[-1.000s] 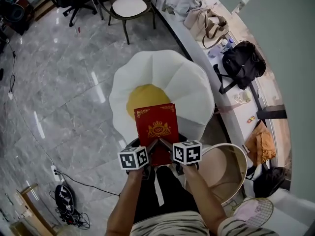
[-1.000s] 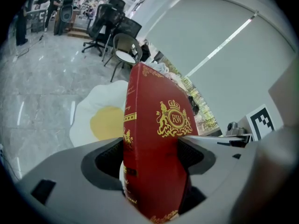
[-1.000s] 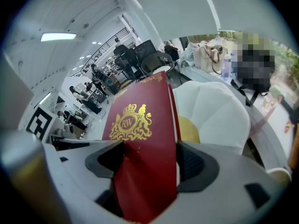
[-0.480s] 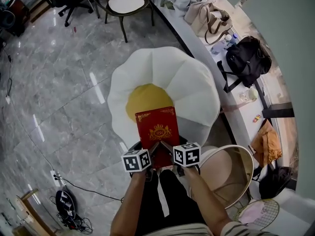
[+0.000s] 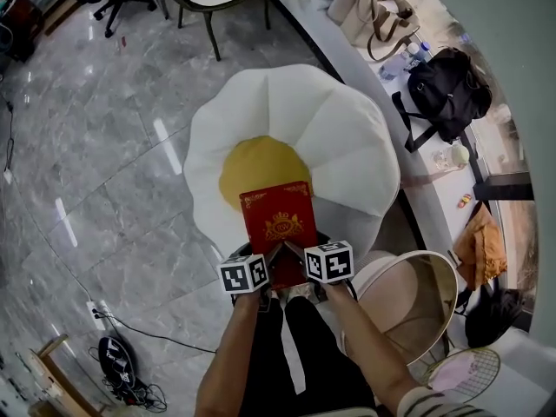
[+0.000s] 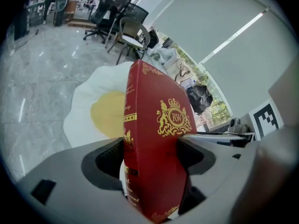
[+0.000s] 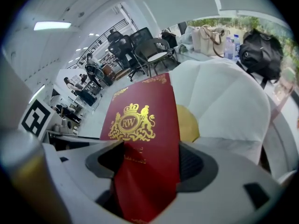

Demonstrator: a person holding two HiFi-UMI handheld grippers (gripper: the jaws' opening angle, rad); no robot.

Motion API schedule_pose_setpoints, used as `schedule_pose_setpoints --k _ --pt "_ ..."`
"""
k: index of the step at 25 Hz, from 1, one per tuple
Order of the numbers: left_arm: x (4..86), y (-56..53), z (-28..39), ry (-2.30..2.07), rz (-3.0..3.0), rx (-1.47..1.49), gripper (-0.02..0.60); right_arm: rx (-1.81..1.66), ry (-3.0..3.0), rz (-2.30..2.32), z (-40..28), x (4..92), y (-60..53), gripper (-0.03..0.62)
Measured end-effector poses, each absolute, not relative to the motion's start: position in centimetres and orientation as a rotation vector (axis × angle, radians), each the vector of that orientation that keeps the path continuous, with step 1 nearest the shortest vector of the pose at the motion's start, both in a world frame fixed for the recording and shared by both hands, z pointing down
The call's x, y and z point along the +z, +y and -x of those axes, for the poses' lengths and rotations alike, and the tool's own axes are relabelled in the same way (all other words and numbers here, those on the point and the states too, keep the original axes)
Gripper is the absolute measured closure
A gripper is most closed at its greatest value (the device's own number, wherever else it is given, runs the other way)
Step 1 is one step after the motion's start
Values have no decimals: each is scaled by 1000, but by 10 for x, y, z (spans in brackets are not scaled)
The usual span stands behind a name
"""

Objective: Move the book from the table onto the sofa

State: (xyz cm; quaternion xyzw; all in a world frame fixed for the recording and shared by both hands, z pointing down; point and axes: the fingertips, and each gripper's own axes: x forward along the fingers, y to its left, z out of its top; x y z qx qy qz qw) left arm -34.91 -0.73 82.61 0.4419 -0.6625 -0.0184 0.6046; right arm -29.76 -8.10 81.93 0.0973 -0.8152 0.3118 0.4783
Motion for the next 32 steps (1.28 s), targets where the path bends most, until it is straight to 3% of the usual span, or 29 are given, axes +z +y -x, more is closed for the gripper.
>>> schedule_pose_setpoints --k 32 --pt "973 -39 336 -1395 -935 -23 219 774 -1861 -249 290 963 -113 235"
